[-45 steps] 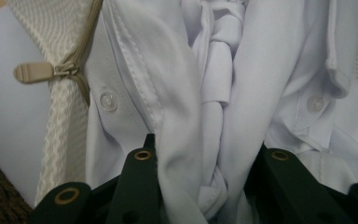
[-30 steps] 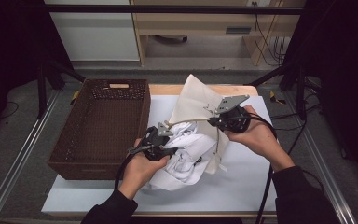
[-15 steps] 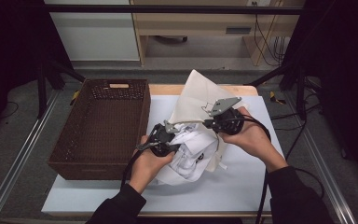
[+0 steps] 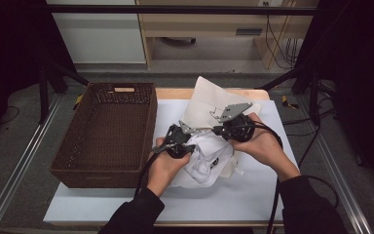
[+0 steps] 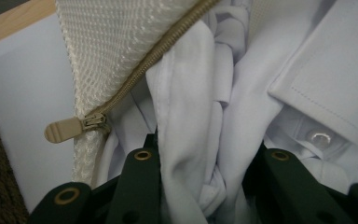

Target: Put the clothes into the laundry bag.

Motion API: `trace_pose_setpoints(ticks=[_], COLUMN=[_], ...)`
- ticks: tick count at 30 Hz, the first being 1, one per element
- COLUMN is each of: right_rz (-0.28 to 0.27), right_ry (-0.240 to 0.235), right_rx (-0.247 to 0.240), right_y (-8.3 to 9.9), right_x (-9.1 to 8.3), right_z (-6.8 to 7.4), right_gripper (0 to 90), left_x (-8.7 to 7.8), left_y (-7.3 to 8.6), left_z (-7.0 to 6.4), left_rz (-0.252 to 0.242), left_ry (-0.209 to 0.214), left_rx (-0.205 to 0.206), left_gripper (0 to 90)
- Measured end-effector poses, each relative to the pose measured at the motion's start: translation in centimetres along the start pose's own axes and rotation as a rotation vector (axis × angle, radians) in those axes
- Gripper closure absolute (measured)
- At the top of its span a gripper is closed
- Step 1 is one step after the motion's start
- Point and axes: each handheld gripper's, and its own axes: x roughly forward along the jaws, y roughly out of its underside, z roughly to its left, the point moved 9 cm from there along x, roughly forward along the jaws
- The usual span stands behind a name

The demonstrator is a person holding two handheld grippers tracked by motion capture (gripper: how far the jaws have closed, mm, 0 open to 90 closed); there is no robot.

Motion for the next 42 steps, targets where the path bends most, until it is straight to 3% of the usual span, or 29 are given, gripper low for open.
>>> trace_pose_setpoints(ticks=[11, 18, 19, 22, 32, 42], right_rz=[0.009, -0.006, -0.002, 0.012, 0.027, 0.012], right_ry=[0.002, 0.026, 0.020, 0.029, 0.003, 0.023], right_rx=[-0.017, 0.017, 0.027, 0.024, 0.033, 0.054], right_y=[-0.3, -1.0, -1.0, -0.8, 0.3, 0.2], right_x=[0.1, 0.0, 0.3, 0.6, 2.0, 0.7], right_z=[0.3, -0.4, -0.4, -0.4, 1.1, 0.3], right_gripper=[89.2, 89.2, 89.2, 89.2, 89.2, 89.3], left_x=[2.0, 1.3, 0.9, 0.7, 2.3, 3.2], left_y=[-0.1, -0.2, -0.3, -0.5, -0.2, 0.1], left_z=[1.6, 0.9, 0.4, 0.2, 1.7, 2.4], left_rz=[-0.014, -0.110, -0.136, -0.155, -0.150, -0.155], left_ry=[-0.064, -0.045, -0.052, -0.063, -0.105, -0.148], left_rx=[-0.077, -0.121, -0.112, -0.116, -0.184, -0.238], left_gripper=[68.7, 68.8, 68.8, 68.8, 69.0, 69.2])
